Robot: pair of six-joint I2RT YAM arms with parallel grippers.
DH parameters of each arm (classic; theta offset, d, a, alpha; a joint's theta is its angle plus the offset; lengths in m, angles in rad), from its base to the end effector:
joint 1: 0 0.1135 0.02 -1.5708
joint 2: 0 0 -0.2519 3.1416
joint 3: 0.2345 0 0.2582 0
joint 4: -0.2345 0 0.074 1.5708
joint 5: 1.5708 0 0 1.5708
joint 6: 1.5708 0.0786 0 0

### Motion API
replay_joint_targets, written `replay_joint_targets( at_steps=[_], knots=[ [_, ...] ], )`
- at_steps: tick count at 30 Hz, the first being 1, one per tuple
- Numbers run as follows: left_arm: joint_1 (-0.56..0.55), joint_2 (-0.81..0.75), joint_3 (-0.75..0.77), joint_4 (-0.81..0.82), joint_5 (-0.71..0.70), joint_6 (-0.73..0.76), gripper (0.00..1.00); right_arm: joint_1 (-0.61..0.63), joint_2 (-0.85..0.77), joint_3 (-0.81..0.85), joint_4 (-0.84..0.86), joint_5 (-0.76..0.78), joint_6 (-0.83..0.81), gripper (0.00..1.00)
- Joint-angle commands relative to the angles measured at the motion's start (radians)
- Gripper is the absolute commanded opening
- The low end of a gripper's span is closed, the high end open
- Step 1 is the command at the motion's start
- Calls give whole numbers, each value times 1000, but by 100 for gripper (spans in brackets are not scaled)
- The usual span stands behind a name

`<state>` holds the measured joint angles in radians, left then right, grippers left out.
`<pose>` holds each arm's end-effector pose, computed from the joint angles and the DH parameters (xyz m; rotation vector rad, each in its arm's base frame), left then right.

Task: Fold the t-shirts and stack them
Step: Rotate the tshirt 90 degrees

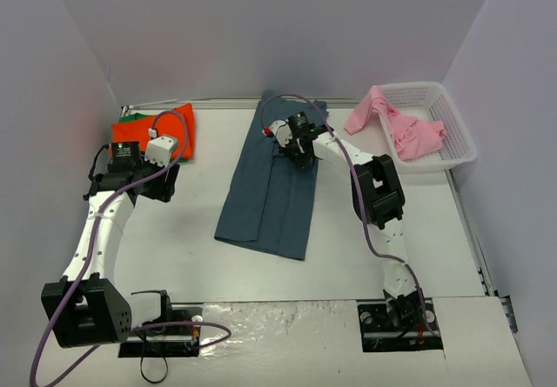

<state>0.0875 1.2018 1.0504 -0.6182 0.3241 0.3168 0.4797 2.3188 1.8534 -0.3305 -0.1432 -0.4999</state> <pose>0.2942 0.0007 0.2665 0.4198 2.2585 -0.1722 0.4818 0.2633 0.1306 -1.1717 2.0509 0.1596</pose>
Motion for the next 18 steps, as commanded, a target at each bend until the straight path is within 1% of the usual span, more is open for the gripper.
replay_joint_targets(
  at_steps=[1,9,12,18],
  knots=[
    [11,-38,14,8,21,-5,54,7,-97,-11,-47,30,-14,0],
    [11,-61,17,3,29,-8,54,7,-263,-120,-48,13,-19,0],
    [12,-59,19,3,27,-7,54,7,-303,-164,-61,-5,-17,0],
    [12,-50,19,5,26,-7,54,7,-328,-247,-105,-51,-20,0]
  ],
)
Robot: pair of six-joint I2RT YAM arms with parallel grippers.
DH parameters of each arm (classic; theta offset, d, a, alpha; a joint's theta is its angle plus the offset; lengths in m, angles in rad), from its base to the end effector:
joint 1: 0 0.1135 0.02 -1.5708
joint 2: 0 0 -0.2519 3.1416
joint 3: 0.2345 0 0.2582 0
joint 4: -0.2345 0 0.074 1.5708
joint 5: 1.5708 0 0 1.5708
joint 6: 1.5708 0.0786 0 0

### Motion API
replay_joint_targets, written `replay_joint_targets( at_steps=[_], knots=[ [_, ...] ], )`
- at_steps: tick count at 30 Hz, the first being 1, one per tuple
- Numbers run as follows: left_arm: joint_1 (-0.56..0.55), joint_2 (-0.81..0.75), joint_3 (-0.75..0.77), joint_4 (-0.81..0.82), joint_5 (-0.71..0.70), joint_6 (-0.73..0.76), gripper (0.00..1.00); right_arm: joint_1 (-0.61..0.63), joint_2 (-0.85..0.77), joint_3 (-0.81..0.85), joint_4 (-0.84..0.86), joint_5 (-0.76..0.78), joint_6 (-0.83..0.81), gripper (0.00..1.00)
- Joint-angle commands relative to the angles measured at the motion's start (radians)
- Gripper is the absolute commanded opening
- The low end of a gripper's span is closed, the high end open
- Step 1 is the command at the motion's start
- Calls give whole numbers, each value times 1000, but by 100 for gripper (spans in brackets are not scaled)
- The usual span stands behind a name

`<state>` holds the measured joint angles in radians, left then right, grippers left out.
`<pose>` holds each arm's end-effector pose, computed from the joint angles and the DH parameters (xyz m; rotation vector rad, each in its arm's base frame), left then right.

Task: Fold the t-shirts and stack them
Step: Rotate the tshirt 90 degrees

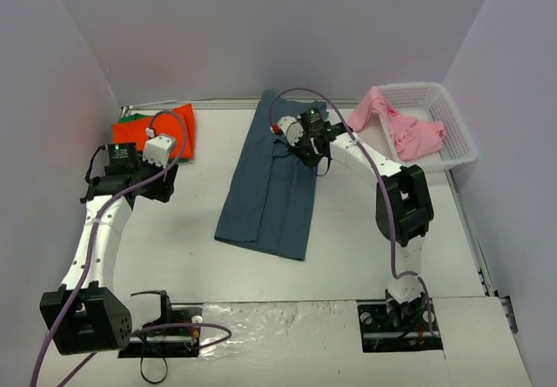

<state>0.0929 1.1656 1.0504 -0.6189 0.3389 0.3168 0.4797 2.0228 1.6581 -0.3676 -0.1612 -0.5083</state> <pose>0.2882 0.0006 0.2765 0.4222 2.2207 -0.1737 0.4366 0.2414 0.2052 -1.1614 1.9823 0.1708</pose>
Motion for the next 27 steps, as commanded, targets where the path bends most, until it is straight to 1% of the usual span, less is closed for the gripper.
replay_joint_targets(
  at_steps=[1,6,13,19,27],
  knots=[
    [7,-12,19,5,12,-8,54,7,-33,-64,-70,-49,-12,0],
    [7,-7,20,5,12,-8,54,11,-38,-129,-76,-81,-4,0],
    [7,-1,17,7,14,-7,54,17,-24,-178,-77,-130,5,0],
    [7,-1,10,13,14,-5,55,23,8,-201,-77,-164,11,0],
    [7,-1,5,16,22,-4,55,22,68,-187,-77,-141,4,0]
  ],
)
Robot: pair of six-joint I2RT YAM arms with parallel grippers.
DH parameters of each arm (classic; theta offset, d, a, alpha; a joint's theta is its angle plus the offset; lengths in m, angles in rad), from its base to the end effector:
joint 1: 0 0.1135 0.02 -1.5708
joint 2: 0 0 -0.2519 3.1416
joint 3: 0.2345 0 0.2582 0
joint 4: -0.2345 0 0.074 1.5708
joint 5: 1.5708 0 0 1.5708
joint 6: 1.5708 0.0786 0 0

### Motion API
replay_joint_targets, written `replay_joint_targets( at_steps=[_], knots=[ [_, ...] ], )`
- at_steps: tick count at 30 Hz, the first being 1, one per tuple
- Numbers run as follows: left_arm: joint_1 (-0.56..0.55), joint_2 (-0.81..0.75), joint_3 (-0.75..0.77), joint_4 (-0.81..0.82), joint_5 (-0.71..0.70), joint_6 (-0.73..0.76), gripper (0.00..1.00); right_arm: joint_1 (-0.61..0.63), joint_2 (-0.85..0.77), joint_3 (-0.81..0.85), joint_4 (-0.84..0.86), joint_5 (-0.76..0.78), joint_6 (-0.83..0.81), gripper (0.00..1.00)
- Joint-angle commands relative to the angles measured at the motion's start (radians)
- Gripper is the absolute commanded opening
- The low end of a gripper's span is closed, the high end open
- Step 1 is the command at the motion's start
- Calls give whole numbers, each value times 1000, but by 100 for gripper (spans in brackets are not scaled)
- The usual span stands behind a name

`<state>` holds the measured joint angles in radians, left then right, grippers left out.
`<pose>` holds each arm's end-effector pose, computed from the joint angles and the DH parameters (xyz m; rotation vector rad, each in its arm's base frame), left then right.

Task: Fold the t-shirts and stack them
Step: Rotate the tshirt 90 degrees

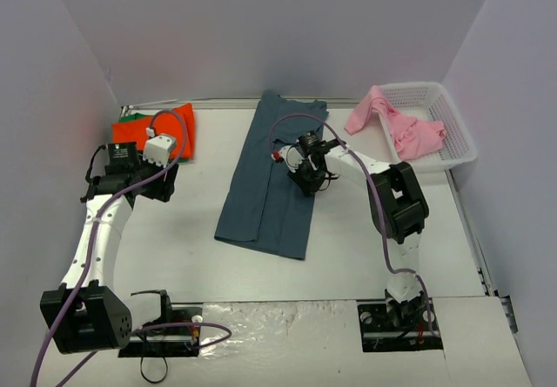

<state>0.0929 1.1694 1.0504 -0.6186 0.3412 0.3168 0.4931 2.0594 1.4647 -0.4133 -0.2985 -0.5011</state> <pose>0.2888 0.0005 0.2756 0.4231 2.2234 -0.1775 0.3938 0.2378 0.1188 -1.3152 2.1914 0.3810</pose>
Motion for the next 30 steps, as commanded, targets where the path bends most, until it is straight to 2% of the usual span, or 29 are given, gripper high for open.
replay_joint_targets(
  at_steps=[1,18,25,30],
  knots=[
    [7,-2,5,16,21,-4,55,7,39,11,-32,2,-5,0],
    [7,12,8,16,28,-2,55,-34,171,117,-35,52,-2,0],
    [7,9,8,14,38,-1,56,-36,125,76,-70,24,-13,0],
    [7,3,13,10,45,-2,56,-34,65,55,-159,-48,-46,0]
  ],
)
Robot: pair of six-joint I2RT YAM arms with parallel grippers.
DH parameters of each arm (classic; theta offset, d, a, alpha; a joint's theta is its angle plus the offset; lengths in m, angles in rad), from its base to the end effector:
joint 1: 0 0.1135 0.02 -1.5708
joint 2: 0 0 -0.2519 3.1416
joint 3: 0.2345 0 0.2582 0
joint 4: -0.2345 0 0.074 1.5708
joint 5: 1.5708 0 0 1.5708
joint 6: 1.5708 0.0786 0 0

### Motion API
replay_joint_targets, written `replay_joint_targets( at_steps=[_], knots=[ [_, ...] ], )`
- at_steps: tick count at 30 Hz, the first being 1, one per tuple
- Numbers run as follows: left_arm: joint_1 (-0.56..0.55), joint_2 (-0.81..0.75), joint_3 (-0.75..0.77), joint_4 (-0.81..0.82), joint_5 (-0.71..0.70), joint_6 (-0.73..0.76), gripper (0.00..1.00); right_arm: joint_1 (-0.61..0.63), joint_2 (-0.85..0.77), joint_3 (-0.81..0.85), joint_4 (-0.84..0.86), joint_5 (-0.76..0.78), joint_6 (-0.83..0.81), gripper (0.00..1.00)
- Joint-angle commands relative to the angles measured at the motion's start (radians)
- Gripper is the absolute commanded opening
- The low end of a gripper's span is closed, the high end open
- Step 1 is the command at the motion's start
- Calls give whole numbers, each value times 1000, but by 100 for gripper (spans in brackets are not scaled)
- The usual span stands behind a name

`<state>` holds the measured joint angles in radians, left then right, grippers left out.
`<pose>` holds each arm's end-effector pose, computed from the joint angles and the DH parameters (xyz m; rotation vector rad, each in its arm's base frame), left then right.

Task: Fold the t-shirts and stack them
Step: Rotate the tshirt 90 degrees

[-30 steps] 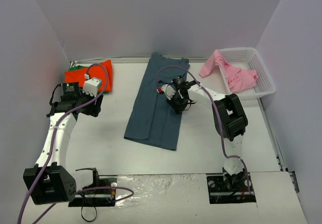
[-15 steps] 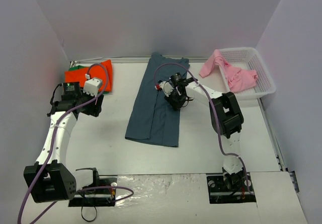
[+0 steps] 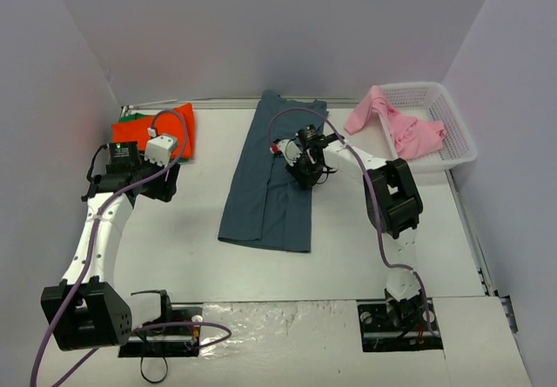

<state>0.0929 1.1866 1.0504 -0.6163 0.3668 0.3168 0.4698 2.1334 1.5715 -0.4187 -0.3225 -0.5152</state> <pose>0.2915 -0.0012 0.2717 0.4339 2.2296 -0.2115 0.4181 0.2402 0.1201 -1.3007 2.1605 0.3922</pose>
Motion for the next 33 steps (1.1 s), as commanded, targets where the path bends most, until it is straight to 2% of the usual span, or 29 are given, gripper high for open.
replay_joint_targets(
  at_steps=[1,7,17,26,33],
  knots=[
    [7,-15,13,7,23,-4,56,-10,-30,-48,-193,-62,-52,0],
    [5,-12,19,3,24,-4,56,3,-61,41,-334,-122,-94,0],
    [5,-2,17,4,18,-2,56,-5,-41,231,-359,-112,-103,0],
    [7,8,13,9,4,1,56,-30,158,433,-358,-87,-92,0],
    [7,22,8,15,-6,4,56,-57,281,528,-351,-79,-69,0]
  ],
)
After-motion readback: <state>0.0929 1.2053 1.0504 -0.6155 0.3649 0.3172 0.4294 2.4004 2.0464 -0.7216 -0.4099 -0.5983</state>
